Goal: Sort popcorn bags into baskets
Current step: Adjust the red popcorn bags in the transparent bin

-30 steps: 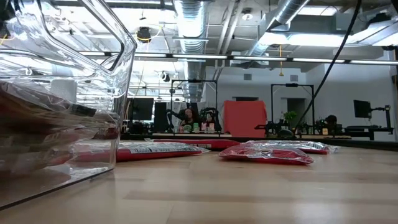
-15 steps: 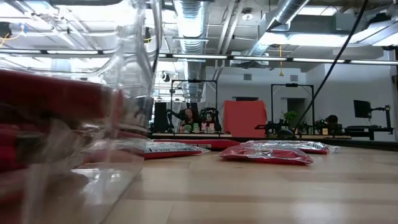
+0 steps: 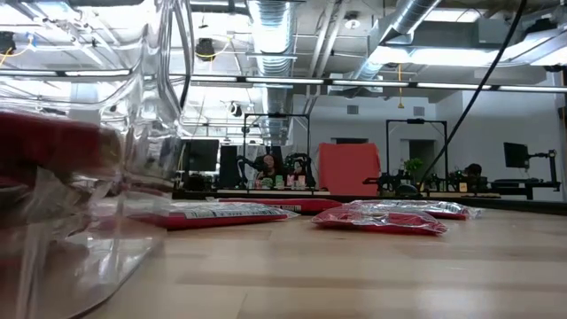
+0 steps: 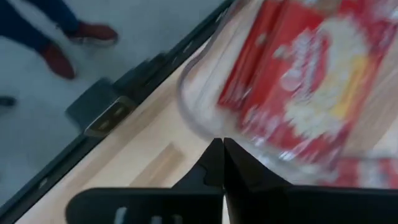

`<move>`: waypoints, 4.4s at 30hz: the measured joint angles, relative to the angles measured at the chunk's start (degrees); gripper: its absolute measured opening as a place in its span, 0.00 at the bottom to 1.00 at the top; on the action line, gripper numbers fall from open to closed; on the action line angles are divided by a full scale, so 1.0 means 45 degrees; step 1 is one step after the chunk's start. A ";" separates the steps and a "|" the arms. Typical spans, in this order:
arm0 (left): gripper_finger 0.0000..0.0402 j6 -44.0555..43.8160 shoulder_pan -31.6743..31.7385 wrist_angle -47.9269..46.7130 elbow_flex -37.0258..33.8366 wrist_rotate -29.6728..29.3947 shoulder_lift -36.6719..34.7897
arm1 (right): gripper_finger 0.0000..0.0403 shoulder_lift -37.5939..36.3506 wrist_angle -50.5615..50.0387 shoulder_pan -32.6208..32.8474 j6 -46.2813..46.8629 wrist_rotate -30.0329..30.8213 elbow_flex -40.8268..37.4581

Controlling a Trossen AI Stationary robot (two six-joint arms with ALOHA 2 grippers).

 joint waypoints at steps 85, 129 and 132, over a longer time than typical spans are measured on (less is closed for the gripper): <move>0.00 0.0366 0.1782 0.0397 0.1350 -0.2549 0.3075 | 0.01 -0.0414 0.2871 -0.0229 0.2548 0.0828 -0.2448; 0.00 0.0796 0.2059 0.0026 0.1365 -0.2867 0.3055 | 0.02 0.0498 0.3201 -0.1210 0.1501 0.1386 -0.0369; 0.00 0.0794 0.2064 -0.0001 0.1365 -0.2929 0.3055 | 0.02 0.0500 0.0536 -0.1034 0.0804 0.1114 0.0337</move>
